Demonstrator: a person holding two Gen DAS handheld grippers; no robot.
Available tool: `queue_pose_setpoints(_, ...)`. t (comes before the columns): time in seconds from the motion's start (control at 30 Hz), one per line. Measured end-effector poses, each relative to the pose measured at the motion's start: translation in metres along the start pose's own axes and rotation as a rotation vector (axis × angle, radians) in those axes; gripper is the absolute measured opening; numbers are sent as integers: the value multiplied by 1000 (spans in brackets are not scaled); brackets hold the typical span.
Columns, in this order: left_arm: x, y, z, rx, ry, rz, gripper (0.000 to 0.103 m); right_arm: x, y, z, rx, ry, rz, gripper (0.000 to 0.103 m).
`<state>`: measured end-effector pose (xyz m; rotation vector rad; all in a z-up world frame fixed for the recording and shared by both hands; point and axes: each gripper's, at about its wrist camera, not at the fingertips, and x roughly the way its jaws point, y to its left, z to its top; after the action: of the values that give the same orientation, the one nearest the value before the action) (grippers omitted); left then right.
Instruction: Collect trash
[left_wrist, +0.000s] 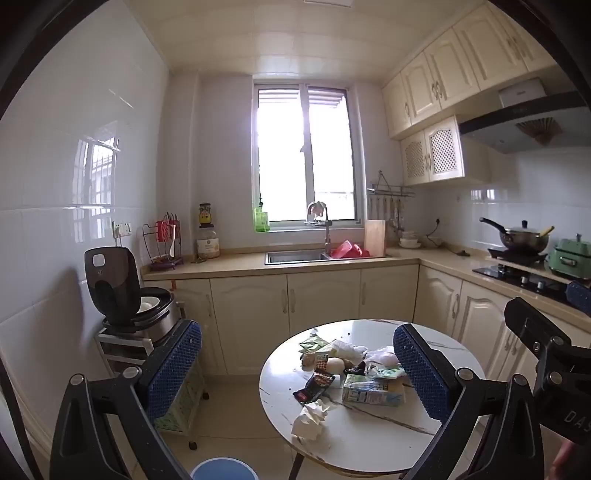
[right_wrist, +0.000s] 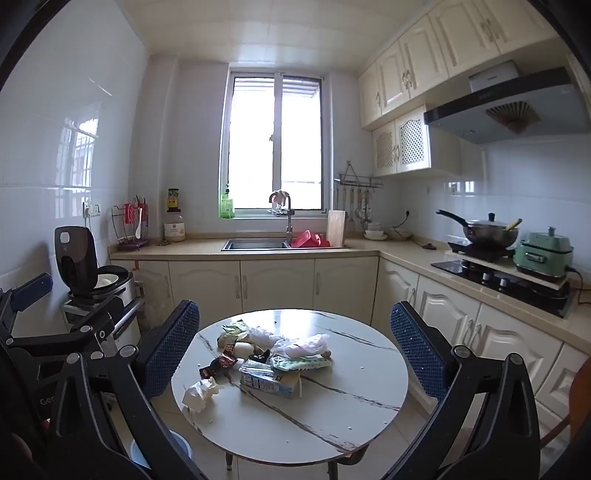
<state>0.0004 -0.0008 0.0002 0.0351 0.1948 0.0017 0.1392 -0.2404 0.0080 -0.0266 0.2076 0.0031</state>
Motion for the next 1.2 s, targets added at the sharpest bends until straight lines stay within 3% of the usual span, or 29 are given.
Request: queue_pose_setpoints(1.2, -7, -1, 0, -15, -42, -27, 102, -9, -6, 6, 3, -31, -14, 103)
